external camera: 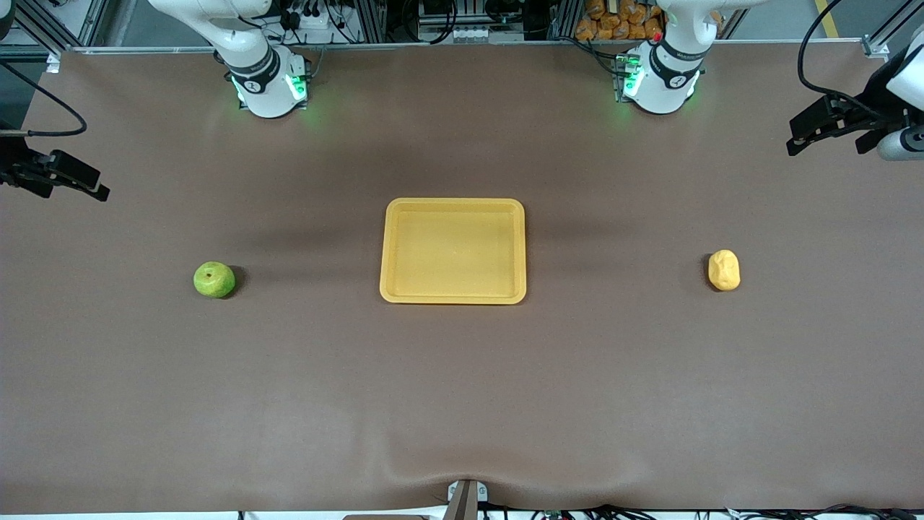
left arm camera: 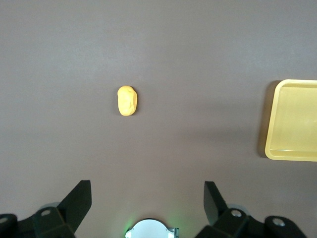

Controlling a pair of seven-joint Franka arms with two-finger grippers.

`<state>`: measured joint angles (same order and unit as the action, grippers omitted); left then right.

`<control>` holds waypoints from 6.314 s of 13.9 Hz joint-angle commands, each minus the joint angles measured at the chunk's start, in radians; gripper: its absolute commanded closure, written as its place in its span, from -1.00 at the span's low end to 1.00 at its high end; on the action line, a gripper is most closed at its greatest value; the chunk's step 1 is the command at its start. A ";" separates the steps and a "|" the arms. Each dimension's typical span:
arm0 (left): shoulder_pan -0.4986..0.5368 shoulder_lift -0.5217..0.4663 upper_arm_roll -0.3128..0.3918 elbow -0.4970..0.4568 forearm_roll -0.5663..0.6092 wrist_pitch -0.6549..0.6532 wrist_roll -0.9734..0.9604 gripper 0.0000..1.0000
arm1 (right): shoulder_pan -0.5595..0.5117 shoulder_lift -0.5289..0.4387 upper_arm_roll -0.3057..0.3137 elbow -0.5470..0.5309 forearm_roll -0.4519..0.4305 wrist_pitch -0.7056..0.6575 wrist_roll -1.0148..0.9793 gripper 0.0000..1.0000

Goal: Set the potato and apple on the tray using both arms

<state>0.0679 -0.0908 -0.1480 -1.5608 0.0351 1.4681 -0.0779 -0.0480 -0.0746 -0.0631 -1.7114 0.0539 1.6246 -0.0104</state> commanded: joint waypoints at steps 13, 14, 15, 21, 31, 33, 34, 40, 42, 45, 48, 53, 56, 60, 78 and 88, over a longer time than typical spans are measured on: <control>0.082 0.000 0.002 -0.007 -0.113 -0.054 0.018 -1.00 | 0.000 0.009 0.000 0.022 -0.022 -0.015 0.009 -1.00; 0.081 0.009 0.001 -0.010 -0.110 -0.042 0.018 -1.00 | 0.000 0.009 0.000 0.022 -0.020 -0.015 0.009 -1.00; 0.081 0.013 0.001 -0.021 -0.104 -0.031 0.018 -1.00 | 0.000 0.009 0.000 0.022 -0.020 -0.015 0.009 -1.00; 0.079 0.039 -0.001 -0.097 -0.096 0.059 0.018 -1.00 | 0.000 0.009 0.000 0.022 -0.020 -0.017 0.009 -1.00; 0.089 0.011 -0.001 -0.364 -0.064 0.316 0.018 -1.00 | 0.000 0.009 0.000 0.022 -0.022 -0.017 0.009 -1.00; 0.087 0.013 -0.001 -0.403 -0.025 0.356 0.018 -1.00 | 0.000 0.009 0.000 0.022 -0.022 -0.017 0.009 -1.00; 0.087 0.016 -0.002 -0.415 -0.002 0.365 0.015 -1.00 | 0.000 0.009 0.000 0.022 -0.020 -0.017 0.009 -1.00; 0.089 0.013 -0.002 -0.553 0.002 0.535 0.015 -1.00 | 0.000 0.009 0.000 0.022 -0.020 -0.015 0.009 -1.00; 0.089 0.013 -0.001 -0.576 0.002 0.577 0.013 -1.00 | -0.001 0.009 0.000 0.022 -0.020 -0.015 0.009 -1.00; 0.089 0.013 -0.001 -0.611 0.003 0.624 0.013 -1.00 | 0.002 0.041 0.000 0.022 -0.019 -0.014 0.018 -1.00; 0.089 0.016 -0.001 -0.636 0.003 0.656 0.012 -1.00 | 0.007 0.152 0.000 0.061 -0.022 -0.006 0.015 -1.00; 0.089 0.022 -0.001 -0.697 0.009 0.758 0.013 -1.00 | -0.016 0.343 -0.001 0.110 -0.038 0.000 -0.026 -1.00; 0.122 0.025 -0.002 -0.752 0.011 0.840 0.013 -1.00 | 0.037 0.452 0.000 0.150 -0.121 0.003 -0.019 -1.00; 0.141 0.062 -0.001 -0.789 0.011 0.937 0.013 -1.00 | 0.025 0.499 0.002 0.138 -0.098 0.071 -0.028 -1.00; 0.231 0.347 0.001 -0.783 0.009 1.245 0.017 -1.00 | 0.011 0.461 0.002 -0.370 -0.008 0.676 -0.034 -1.00; 0.233 0.391 0.001 -0.785 0.035 1.299 0.018 -1.00 | 0.010 0.506 0.000 -0.364 -0.009 0.730 -0.034 0.16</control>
<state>0.2902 0.2961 -0.1415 -2.3454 0.0312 2.7511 -0.0701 -0.0319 0.4319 -0.0688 -2.0684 0.0299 2.3425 -0.0304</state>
